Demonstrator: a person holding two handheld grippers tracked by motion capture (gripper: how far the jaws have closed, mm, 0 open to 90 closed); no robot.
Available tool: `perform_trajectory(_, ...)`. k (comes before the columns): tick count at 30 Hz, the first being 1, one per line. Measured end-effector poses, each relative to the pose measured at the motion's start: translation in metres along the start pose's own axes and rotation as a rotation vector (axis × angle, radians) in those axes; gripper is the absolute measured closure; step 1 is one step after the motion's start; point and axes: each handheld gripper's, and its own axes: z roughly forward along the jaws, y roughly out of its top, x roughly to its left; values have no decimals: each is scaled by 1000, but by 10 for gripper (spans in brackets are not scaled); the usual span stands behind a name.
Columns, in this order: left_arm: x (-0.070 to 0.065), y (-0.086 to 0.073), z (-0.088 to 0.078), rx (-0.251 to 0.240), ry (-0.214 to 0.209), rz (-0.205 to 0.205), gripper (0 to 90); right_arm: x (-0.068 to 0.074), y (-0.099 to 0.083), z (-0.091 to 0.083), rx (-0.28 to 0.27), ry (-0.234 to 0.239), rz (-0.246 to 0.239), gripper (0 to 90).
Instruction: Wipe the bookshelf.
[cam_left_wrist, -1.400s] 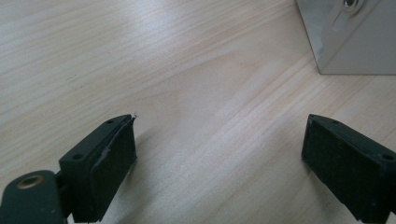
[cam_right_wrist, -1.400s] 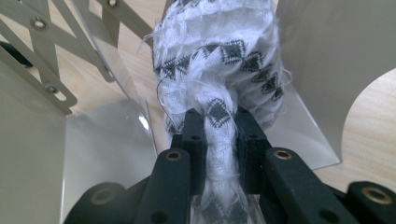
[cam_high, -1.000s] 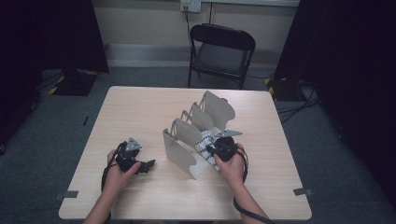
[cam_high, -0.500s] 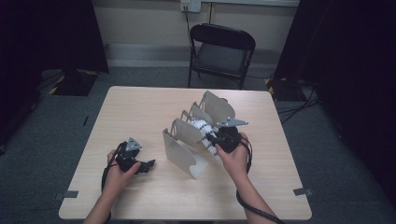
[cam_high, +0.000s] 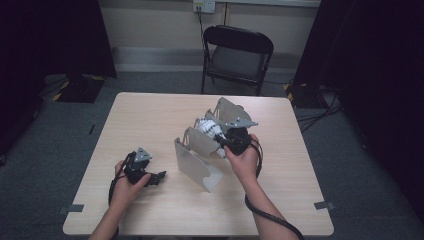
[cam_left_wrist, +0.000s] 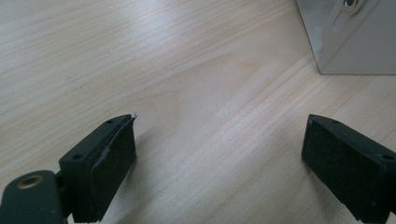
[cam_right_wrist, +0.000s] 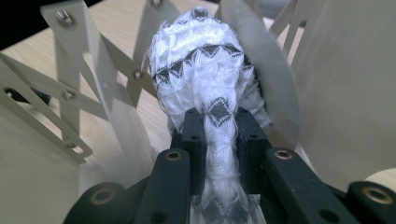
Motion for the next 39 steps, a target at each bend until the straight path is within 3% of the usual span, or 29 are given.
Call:
perform_trajectory(16, 1, 0, 0, 3, 1, 7, 98, -13, -42, 18, 97, -14, 29, 773)
perform_trajectory(25, 1, 0, 0, 3, 1, 7, 98, -9, -62, 23, 167, 22, 4, 772)
perform_trajectory(32, 1, 0, 0, 3, 2, 7, 97, 1, -49, 8, 129, 65, -36, 772)
perform_trajectory(39, 0, 0, 0, 1, 3, 7, 98, 4, -16, -27, 33, 86, -56, 772)
